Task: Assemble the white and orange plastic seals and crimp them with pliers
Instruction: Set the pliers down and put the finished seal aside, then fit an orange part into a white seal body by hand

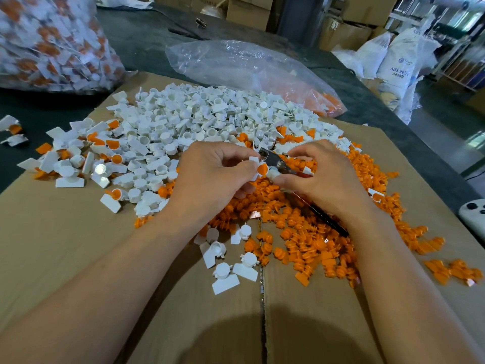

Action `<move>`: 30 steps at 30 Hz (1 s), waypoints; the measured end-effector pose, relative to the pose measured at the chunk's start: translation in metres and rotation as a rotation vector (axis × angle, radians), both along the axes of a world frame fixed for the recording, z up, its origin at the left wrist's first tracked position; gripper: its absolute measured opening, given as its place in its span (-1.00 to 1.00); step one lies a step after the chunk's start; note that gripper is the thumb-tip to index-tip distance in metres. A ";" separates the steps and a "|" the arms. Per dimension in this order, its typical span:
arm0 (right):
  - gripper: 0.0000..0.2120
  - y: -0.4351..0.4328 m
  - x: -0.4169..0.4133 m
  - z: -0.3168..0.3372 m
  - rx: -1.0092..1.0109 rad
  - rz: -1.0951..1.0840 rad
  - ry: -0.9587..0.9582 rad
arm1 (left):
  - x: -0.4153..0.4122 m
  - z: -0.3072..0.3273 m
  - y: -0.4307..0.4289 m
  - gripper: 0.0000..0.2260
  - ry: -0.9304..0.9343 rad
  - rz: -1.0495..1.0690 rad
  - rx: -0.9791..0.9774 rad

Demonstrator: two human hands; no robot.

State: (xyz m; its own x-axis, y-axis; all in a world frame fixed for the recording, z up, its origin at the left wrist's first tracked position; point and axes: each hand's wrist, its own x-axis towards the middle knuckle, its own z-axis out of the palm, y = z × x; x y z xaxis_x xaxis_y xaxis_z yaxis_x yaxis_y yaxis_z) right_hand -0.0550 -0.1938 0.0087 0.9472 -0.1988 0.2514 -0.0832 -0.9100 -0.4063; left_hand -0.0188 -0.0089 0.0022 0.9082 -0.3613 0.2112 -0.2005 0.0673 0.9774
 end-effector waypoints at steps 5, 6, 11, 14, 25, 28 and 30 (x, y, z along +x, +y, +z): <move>-0.62 0.022 -0.011 0.010 0.303 0.285 -0.165 | 0.002 0.001 0.000 -0.78 0.046 -0.005 -0.027; -0.60 0.026 -0.011 0.009 0.323 0.320 -0.170 | 0.003 0.001 0.000 -0.79 0.058 -0.006 -0.039; -0.68 0.032 -0.011 0.006 0.418 0.369 -0.193 | 0.003 0.001 -0.001 -0.83 0.096 -0.028 -0.060; -0.68 0.032 -0.011 0.005 0.437 0.393 -0.203 | 0.002 0.002 -0.001 -0.85 0.124 -0.060 -0.071; -0.69 0.032 -0.009 0.002 0.482 0.348 -0.225 | 0.004 0.004 0.001 -0.89 0.264 -0.137 -0.167; -0.70 0.033 -0.009 0.001 0.502 0.348 -0.233 | 0.004 0.005 0.001 -0.91 0.284 -0.152 -0.195; -0.70 0.034 -0.009 0.001 0.513 0.356 -0.236 | 0.004 0.005 0.002 -0.91 0.296 -0.157 -0.206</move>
